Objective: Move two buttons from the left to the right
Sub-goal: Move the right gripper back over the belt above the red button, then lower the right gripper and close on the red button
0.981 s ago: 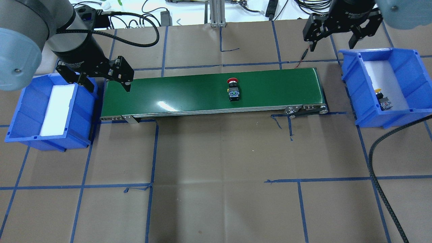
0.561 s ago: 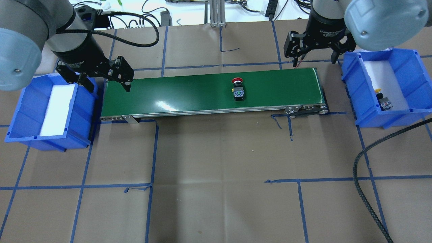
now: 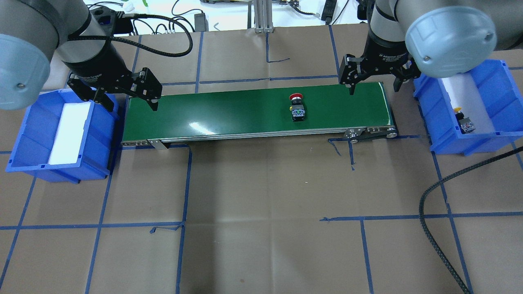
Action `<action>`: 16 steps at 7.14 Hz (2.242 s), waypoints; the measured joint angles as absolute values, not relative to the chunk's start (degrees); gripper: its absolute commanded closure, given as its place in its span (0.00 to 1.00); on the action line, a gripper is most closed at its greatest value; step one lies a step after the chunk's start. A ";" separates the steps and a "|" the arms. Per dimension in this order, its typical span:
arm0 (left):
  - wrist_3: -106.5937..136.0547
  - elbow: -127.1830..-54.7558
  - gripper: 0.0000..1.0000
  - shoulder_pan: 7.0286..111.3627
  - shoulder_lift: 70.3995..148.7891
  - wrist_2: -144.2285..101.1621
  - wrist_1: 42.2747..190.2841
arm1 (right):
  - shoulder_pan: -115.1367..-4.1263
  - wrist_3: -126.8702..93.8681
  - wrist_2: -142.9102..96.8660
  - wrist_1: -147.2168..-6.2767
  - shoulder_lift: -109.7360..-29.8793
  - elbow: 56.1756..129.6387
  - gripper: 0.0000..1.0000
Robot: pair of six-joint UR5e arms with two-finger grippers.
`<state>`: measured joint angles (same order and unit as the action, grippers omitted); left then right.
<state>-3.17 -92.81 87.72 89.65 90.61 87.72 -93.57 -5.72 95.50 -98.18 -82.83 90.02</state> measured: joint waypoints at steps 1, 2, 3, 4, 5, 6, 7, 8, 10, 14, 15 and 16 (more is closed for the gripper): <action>-3.19 -92.81 0.00 87.72 89.65 90.64 87.72 | -93.63 -5.71 95.34 -102.07 -82.40 91.19 0.01; -3.22 -92.81 0.00 87.72 89.66 90.65 87.72 | -93.66 -5.69 94.63 -106.32 -81.62 92.29 0.01; -3.24 -92.81 0.00 87.72 89.68 90.64 87.72 | -93.68 -5.66 93.45 -109.69 -80.35 92.86 0.01; -3.25 -92.81 0.00 87.72 89.67 90.62 87.71 | -93.69 -5.65 92.62 -112.52 -78.55 92.98 0.01; -3.23 -92.81 0.00 87.71 89.67 90.62 87.72 | -93.69 -5.67 92.14 -114.91 -76.63 92.94 0.01; -3.19 -92.81 0.00 87.72 89.66 90.62 87.72 | -93.69 -5.62 91.17 -116.22 -75.09 92.85 0.01; -3.19 -92.81 0.00 87.71 89.65 90.61 87.71 | -93.69 -5.60 89.72 -117.48 -73.59 92.78 0.01; -3.20 -92.81 0.00 87.72 89.65 90.62 87.71 | -93.69 -5.63 88.79 -119.22 -71.89 92.75 0.02; -3.17 -92.81 0.00 87.72 89.68 90.61 87.72 | -93.75 -5.70 88.31 -121.73 -69.14 93.03 0.02; -3.24 -92.81 0.00 87.72 89.65 90.61 87.71 | -93.86 -5.97 88.22 -123.00 -66.86 95.24 0.02; -3.23 -92.81 0.00 87.71 89.65 90.62 87.72 | -93.86 -6.03 88.28 -123.98 -65.92 95.43 0.04; -3.20 -92.81 0.00 87.72 89.65 90.62 87.72 | -93.82 -6.05 88.50 -124.83 -64.86 95.55 0.24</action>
